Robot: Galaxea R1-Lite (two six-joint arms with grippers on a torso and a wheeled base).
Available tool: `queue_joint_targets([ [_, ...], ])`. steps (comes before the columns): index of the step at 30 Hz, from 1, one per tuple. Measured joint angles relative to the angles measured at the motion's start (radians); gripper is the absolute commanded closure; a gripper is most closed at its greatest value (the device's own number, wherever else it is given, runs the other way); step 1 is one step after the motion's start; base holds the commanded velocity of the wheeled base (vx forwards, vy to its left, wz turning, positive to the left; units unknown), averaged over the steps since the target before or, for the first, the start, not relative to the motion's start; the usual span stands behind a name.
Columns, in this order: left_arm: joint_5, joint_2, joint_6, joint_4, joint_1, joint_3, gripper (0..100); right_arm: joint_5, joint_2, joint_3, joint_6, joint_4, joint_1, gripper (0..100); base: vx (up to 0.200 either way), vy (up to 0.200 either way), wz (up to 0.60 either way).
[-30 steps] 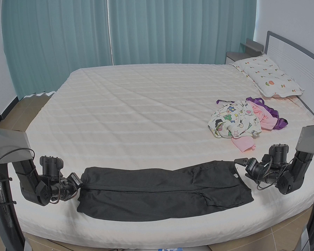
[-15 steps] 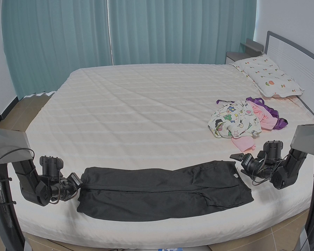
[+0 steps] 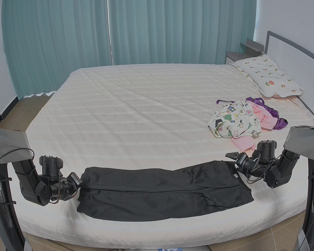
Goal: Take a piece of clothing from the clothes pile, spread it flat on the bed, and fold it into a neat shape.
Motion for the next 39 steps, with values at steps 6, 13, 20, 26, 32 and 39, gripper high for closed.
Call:
queue_joint_targets([
  [6,-0.001,0.001,0.0,-0.002,0.001,0.0,100,-0.011,0.016,-0.015,0.027,-0.005,0.004,100,0.0,0.0,0.0],
  [13,-0.001,0.001,0.0,-0.003,0.0,0.001,100,-0.014,0.016,-0.006,0.036,-0.007,0.0,100,0.0,0.0,0.0],
  [20,-0.001,0.001,0.0,0.0,0.0,0.002,100,-0.016,0.009,0.003,0.041,-0.01,-0.015,100,0.0,0.0,0.0],
  [26,-0.001,0.001,0.0,0.002,0.0,0.003,100,-0.037,0.006,0.004,0.07,-0.028,-0.024,100,0.0,0.0,0.0],
  [32,-0.001,0.001,0.0,0.0,0.001,0.01,100,-0.046,0.006,-0.001,0.075,-0.034,-0.034,100,0.0,0.0,0.0],
  [39,-0.001,0.001,0.0,-0.003,0.0,0.016,100,-0.063,0.01,-0.01,0.079,-0.034,-0.057,100,0.0,0.0,0.0],
])
